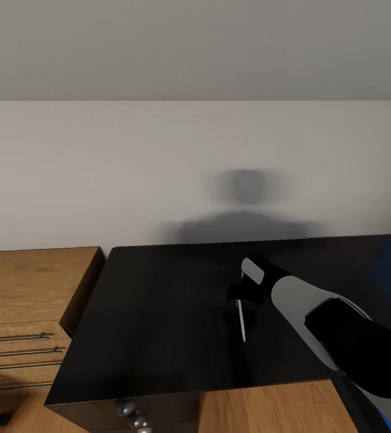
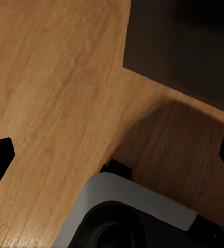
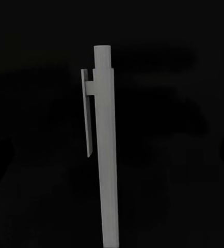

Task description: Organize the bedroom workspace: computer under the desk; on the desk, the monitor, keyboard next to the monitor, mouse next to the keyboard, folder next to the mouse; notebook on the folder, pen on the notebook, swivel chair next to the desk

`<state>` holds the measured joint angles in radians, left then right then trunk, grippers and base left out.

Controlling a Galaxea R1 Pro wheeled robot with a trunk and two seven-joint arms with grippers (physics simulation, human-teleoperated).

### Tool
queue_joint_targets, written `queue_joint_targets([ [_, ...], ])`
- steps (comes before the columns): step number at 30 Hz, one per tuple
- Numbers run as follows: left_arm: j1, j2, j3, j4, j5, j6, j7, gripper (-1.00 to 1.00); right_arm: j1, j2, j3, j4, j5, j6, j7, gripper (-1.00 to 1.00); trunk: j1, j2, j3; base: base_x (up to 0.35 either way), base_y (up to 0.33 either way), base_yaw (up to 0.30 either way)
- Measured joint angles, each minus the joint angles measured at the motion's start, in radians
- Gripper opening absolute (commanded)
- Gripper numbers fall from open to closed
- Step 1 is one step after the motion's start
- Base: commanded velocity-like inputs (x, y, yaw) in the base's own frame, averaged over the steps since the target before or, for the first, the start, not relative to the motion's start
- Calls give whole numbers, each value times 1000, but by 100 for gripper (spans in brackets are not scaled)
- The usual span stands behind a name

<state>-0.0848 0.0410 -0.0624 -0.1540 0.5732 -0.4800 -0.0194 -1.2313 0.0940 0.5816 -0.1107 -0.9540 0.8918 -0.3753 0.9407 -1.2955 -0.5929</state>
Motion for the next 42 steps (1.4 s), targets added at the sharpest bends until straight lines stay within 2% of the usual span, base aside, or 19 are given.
queue_joint_targets([
  [2, 0, 0, 0, 0, 0, 0, 0, 100, 0, 0, 0, 0, 0, 0, 0, 100, 0, 0, 0, 0, 0, 0],
  [9, 0, 0, 0, 0, 0, 0, 0, 100, 0, 0, -1, 0, 1, 0, 1, 100, 27, -49, -22, 0, 0, 0],
  [31, 0, 0, 0, 0, 0, 0, 0, 100, 2, 0, 0, 0, 0, 0, 1, 100, 27, -49, -22, 0, 0, 0],
  [32, 0, 0, 0, 0, 0, 0, 0, 100, 2, 0, 0, 0, 0, 0, 1, -100, 27, -49, -22, 0, 0, 0],
  [42, 0, 0, 0, 0, 0, 0, 0, 100, 1, 0, -1, 0, 2, 1, 4, -100, 27, -49, -22, 0, 0, 0],
])
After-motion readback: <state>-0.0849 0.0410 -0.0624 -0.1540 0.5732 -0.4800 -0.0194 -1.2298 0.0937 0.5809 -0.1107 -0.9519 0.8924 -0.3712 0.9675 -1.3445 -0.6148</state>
